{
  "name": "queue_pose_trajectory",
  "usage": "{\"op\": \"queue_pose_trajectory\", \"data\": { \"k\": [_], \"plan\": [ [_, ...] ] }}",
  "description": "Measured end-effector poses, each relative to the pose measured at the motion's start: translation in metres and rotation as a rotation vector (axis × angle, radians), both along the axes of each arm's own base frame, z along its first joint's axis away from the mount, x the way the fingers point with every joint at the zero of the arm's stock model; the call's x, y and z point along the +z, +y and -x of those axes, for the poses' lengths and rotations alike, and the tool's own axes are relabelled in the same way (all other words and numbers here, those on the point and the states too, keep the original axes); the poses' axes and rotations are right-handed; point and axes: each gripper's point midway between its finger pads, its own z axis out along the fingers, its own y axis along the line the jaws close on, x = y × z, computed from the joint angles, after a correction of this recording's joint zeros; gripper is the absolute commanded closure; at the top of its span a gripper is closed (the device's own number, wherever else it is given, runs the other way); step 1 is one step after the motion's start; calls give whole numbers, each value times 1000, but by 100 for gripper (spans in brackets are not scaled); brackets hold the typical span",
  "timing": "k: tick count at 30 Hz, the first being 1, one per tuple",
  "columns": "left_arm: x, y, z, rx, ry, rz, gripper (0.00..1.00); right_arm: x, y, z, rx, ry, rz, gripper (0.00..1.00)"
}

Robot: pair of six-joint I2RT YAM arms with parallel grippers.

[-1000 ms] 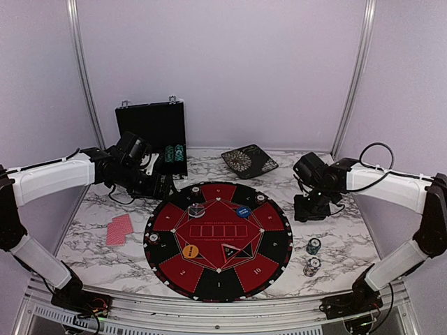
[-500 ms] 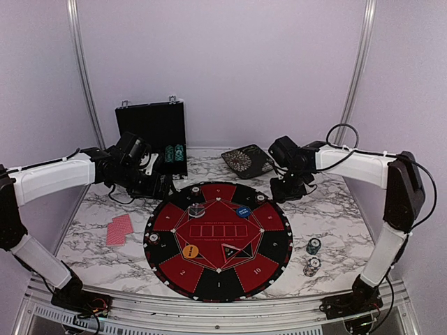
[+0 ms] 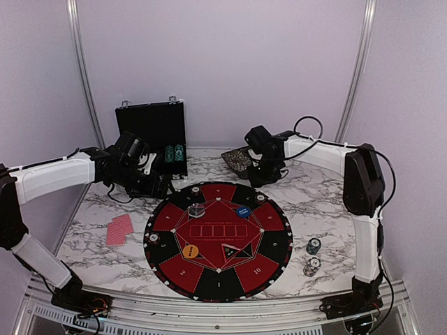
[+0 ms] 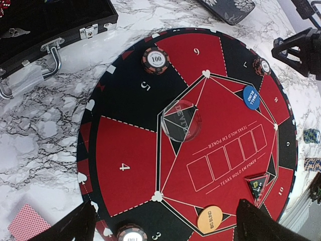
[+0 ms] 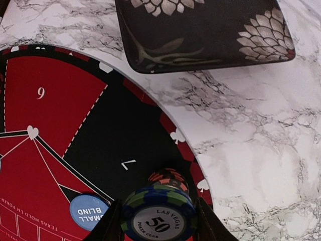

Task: Distribute texas hold em gaming equipment
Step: Place the poker chips pile in the small blind area.

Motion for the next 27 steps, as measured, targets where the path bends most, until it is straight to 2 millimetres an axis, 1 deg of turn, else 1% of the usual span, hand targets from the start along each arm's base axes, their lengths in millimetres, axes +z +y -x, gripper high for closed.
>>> {"op": "queue_pose_trajectory", "data": {
  "k": [4,7,18,27],
  "plan": [
    [0,0,0,0,1,2,1,-4,8,-12,26,-9,7,75],
    [0,0,0,0,2,4,1,-9,11,-16,43,-7,17,75],
    [-2,1,-1,3,9,2,1,-41,16,-22,93,33,58,75],
    [-3,3,-2,7,12,2,1,-50,16,-27,118,50,50,74]
  ]
}}
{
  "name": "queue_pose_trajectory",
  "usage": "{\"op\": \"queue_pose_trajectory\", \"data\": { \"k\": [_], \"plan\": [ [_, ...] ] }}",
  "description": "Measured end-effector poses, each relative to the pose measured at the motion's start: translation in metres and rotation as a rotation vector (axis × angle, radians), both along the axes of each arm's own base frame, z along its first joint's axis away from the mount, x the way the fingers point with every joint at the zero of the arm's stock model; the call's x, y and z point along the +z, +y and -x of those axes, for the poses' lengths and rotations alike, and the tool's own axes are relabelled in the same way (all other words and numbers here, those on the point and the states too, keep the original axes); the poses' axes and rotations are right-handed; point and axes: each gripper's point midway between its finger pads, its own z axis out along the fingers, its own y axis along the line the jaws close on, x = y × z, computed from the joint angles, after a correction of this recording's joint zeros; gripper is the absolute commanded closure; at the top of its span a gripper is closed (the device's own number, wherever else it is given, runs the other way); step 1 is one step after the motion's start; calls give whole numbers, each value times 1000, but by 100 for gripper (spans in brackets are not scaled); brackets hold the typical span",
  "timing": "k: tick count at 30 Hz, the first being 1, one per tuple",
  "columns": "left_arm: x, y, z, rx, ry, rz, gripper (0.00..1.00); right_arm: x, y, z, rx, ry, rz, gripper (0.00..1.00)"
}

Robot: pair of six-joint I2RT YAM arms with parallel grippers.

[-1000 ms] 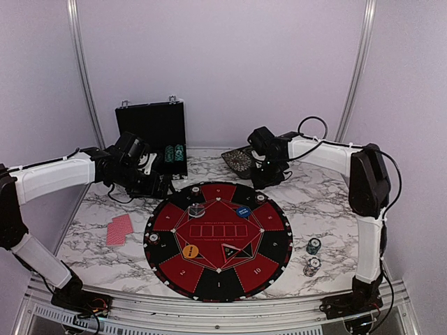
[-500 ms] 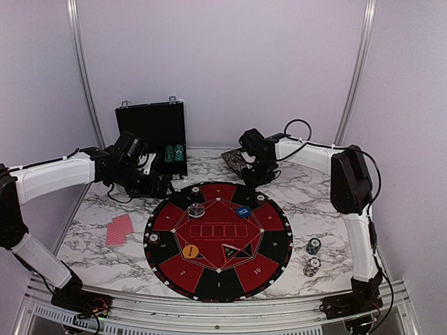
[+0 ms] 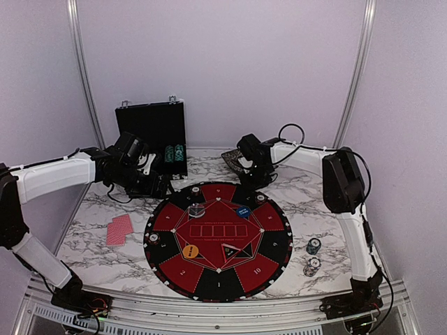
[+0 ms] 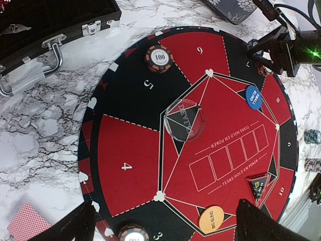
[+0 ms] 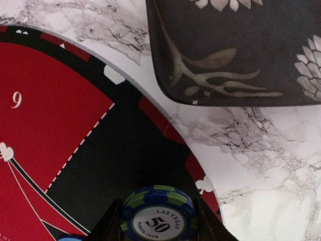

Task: Distribute texas hold em gaming equipment
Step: Place the poker chips pile in the small blind area.

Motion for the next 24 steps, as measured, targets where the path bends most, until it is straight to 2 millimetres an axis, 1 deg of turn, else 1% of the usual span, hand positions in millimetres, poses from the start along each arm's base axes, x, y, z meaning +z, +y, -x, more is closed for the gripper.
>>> {"op": "queue_pose_trajectory", "data": {
  "k": [8,17,24],
  "plan": [
    [-2,0,0,-1,9,3,1,-16,0,2,17,39,-7,73],
    [-2,0,0,-3,12,6,1,-16,-3,-3,17,39,-28,68],
    [-2,0,0,-2,13,7,1,-18,-3,-3,21,48,-34,63]
  ]
}}
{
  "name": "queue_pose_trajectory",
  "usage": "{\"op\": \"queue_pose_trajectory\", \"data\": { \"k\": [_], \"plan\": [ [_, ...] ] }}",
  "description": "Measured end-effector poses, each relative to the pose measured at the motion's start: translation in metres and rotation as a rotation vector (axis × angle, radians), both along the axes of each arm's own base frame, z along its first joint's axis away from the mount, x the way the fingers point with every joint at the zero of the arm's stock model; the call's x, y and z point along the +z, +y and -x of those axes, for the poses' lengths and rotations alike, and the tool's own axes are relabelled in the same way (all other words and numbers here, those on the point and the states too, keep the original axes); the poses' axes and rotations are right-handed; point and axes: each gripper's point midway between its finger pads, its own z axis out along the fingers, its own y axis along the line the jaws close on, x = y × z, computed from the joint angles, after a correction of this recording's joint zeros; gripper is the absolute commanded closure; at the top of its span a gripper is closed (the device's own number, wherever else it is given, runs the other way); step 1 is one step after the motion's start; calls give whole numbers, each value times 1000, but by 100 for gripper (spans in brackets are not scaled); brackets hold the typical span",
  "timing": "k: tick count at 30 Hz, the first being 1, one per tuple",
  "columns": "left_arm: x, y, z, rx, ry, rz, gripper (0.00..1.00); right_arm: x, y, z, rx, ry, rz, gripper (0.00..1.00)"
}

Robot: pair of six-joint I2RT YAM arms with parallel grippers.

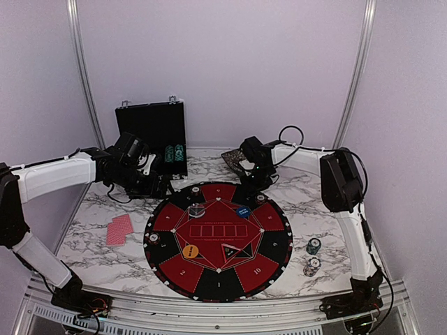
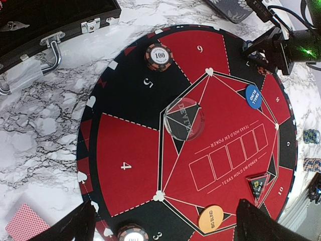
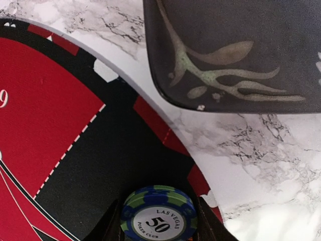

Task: Distribute texas hold em gaming equipment
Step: Place the poker chips pile in the small blind area.

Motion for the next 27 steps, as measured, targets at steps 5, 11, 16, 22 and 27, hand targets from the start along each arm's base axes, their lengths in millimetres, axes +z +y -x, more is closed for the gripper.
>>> {"op": "queue_pose_trajectory", "data": {
  "k": [5,11,16,22,27],
  "plan": [
    [0,1,-1,3,0,0,1,0,0,-1,1,0,-4,58],
    [0,1,-1,3,0,0,1,0,0,-1,8,-1,-4,54],
    [0,1,-1,4,1,0,1,0,0,-1,12,-3,-4,52],
    [0,2,-1,6,0,0,1,1,-1,-2,12,-3,-3,49],
    [0,2,-1,7,1,0,1,11,0,-7,9,-18,-11,42]
  ]
}}
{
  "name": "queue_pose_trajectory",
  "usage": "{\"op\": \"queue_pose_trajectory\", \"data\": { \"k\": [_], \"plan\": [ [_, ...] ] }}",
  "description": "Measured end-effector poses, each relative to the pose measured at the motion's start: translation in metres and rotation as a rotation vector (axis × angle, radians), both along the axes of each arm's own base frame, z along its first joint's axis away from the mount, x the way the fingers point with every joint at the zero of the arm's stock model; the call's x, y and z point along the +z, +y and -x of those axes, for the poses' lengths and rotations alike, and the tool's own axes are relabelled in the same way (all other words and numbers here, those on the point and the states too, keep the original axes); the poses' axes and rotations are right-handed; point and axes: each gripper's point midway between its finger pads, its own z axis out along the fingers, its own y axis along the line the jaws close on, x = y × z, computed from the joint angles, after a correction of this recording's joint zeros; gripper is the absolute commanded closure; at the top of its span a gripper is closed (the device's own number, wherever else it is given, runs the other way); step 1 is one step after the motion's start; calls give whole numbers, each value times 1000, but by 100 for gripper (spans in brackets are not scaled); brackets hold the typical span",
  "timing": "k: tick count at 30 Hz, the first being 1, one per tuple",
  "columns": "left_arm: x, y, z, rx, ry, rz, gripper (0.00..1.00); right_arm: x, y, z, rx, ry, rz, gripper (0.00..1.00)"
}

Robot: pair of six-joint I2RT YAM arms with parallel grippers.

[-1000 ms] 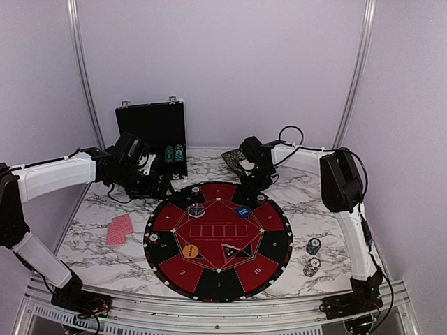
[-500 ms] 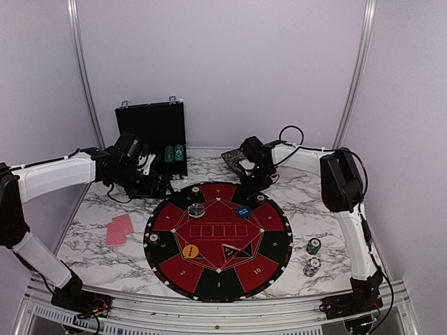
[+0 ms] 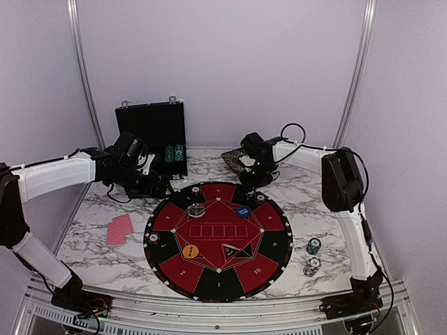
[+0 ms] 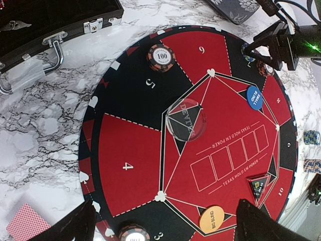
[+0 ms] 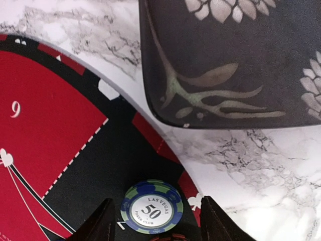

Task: Distribute texas hold em gaming equipment
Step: Place the poker chips pile in the small blind area, then pick up the pile of poker chips from the pile of poker chips.

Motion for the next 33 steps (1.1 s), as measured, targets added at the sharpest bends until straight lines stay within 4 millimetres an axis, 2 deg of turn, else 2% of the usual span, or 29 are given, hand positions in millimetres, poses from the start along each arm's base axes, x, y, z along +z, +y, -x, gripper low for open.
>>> {"op": "queue_pose_trajectory", "data": {
  "k": [5,11,13,18,21,23,26,33],
  "plan": [
    [0,0,0,0,0,0,1,12,3,-7,-3,-29,-11,39],
    [0,0,0,0,0,1,1,22,-3,-4,-18,-38,2,37],
    [0,0,0,-2,0,2,1,36,-7,-1,-32,-52,-4,36],
    [0,-1,0,-4,1,6,1,89,-22,19,-76,-110,-44,36],
    [1,-2,0,-5,0,9,1,116,-35,38,-109,-140,-72,36],
    [1,-2,0,-6,-1,11,1,124,-47,55,-134,-144,-82,36],
    [1,-3,0,-9,0,18,1,119,-64,81,-170,-115,-72,36],
    [1,-4,1,-9,7,26,1,80,-102,138,-254,-10,-14,36]
  ]
}}
